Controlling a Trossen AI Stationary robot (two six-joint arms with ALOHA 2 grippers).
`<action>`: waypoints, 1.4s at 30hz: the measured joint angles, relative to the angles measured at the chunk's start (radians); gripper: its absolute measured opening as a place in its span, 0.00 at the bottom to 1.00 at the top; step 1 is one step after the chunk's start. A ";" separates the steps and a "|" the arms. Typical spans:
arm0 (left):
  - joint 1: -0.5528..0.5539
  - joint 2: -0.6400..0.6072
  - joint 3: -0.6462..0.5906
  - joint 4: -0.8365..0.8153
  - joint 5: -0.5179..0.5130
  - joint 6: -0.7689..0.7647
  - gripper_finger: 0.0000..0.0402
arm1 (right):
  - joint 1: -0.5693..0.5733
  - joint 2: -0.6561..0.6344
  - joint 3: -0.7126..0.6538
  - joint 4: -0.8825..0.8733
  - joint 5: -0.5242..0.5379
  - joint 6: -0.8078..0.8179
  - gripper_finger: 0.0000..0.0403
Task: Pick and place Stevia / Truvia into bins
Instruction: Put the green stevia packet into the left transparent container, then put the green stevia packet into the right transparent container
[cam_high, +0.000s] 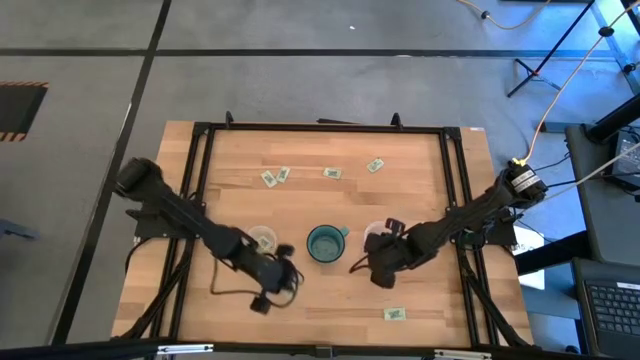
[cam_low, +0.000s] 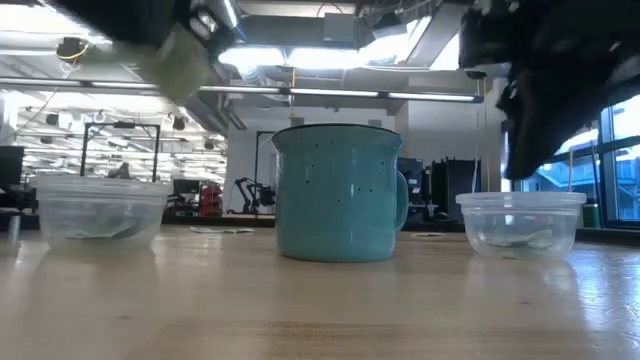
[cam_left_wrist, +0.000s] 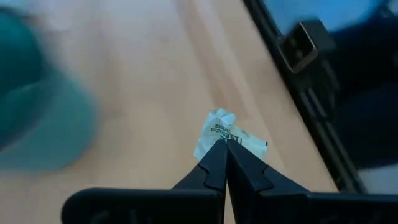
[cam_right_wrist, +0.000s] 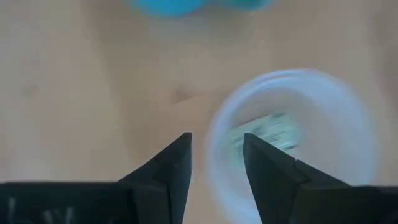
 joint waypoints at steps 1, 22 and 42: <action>0.004 -0.040 0.001 -0.057 -0.034 -0.016 0.01 | 0.007 0.000 0.002 0.005 -0.034 -0.012 0.37; 0.164 -0.284 -0.229 -0.466 -0.166 -0.256 0.01 | 0.174 0.000 0.002 0.045 -0.090 0.099 0.36; 0.171 -0.281 -0.265 -0.397 -0.198 -0.252 0.20 | 0.315 0.105 0.001 0.159 -0.203 0.269 0.36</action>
